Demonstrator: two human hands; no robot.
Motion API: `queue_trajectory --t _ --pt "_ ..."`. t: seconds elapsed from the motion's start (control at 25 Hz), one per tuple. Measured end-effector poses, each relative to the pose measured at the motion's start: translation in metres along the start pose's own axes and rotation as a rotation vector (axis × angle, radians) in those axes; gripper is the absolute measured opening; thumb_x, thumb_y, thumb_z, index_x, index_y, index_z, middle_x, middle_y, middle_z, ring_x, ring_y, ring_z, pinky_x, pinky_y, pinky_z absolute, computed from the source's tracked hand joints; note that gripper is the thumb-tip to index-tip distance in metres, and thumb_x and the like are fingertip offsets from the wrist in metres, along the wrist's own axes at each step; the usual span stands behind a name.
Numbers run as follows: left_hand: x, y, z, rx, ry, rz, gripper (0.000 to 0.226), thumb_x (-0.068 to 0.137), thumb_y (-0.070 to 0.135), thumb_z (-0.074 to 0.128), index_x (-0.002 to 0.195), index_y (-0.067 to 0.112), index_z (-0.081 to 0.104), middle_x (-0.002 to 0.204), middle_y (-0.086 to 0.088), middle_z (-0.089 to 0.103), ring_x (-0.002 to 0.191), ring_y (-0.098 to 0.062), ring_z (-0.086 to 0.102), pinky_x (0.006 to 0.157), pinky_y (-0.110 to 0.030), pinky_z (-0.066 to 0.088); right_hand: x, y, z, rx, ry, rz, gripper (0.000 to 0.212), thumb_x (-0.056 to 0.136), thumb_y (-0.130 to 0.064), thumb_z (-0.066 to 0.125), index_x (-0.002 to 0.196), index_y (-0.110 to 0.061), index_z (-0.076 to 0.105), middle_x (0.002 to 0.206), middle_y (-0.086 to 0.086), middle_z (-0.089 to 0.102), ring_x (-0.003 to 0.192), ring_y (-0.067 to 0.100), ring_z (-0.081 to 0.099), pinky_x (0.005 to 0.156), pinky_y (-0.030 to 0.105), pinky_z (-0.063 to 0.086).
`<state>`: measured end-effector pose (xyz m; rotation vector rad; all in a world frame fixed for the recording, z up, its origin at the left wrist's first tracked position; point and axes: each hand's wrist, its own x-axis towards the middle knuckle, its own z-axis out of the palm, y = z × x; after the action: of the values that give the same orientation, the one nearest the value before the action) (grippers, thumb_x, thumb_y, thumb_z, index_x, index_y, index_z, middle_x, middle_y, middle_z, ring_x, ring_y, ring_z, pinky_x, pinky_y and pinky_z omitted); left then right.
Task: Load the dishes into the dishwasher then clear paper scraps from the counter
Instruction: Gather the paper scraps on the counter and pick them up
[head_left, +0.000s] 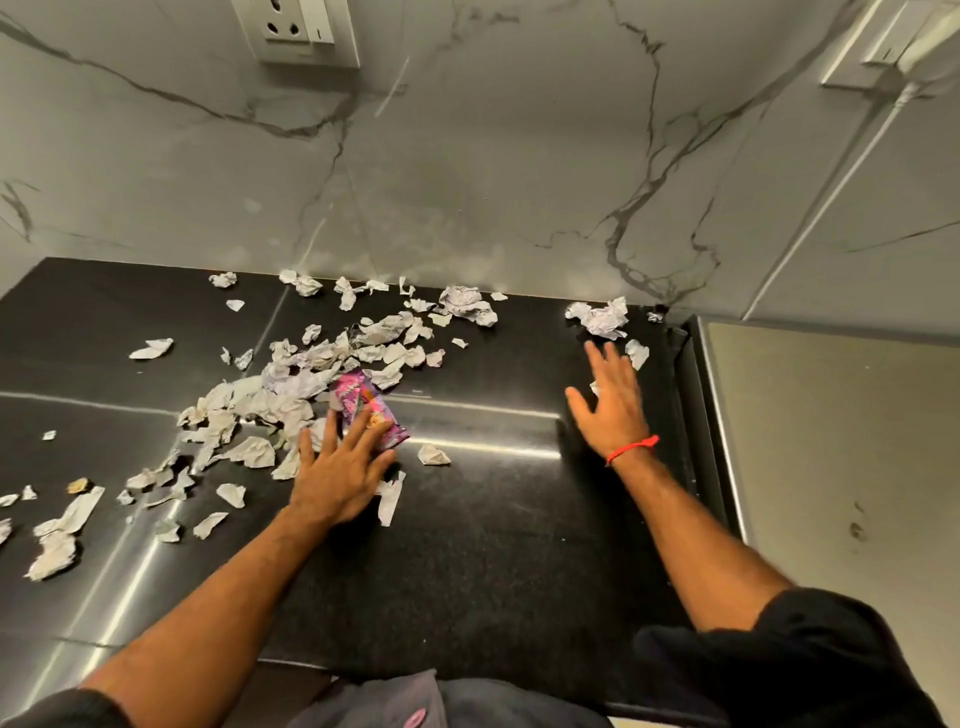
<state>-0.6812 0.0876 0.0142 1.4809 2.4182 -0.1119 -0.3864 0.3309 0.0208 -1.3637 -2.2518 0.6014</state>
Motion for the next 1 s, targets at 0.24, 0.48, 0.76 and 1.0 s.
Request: queue_trajectory --t 0.24,0.48,0.76,1.0 --pt "0.002 -0.010 -0.019 -0.039 -0.023 -0.090 0.051 0.101 0.063 0.015 0.144 0.044 0.034 0.167 0.013 0.007 0.153 -0.038 0.009 0.118 -0.067 -0.007 0.007 -0.007 0.031 -0.404 -0.370 0.102 0.081 0.089 -0.075 0.026 0.156 -0.031 0.007 0.164 0.008 -0.005 0.149 0.037 -0.012 0.118 0.057 -0.006" --pt "-0.007 0.017 -0.012 -0.126 0.229 0.025 0.060 0.099 0.064 0.018 0.155 0.040 0.023 0.166 -0.001 0.017 0.148 -0.034 0.023 0.122 -0.055 0.016 -0.023 -0.136 0.095 0.065 -0.522 -0.151 0.061 0.102 -0.051 0.026 0.155 -0.035 0.002 0.164 -0.001 0.005 0.151 0.024 0.001 0.120 0.053 -0.004" --pt "0.009 0.023 -0.021 0.023 -0.013 0.029 0.069 0.092 0.076 0.027 0.153 0.045 0.027 0.165 0.002 0.023 0.150 -0.030 0.024 0.122 -0.057 0.014 0.065 -0.015 0.027 -0.157 -0.005 -0.049 0.076 0.087 -0.063 0.049 0.152 -0.031 0.026 0.161 0.009 0.022 0.147 0.036 0.019 0.117 0.057 0.019" --pt "0.023 0.024 -0.044 0.085 -0.080 0.064 0.056 0.096 0.065 0.042 0.149 0.045 0.037 0.161 0.006 0.033 0.141 -0.025 0.042 0.118 -0.056 0.026 0.093 0.022 0.020 -0.380 -0.316 0.096 0.092 0.079 -0.084 0.034 0.154 -0.039 0.006 0.164 0.003 -0.012 0.149 0.036 -0.002 0.118 0.060 0.001"
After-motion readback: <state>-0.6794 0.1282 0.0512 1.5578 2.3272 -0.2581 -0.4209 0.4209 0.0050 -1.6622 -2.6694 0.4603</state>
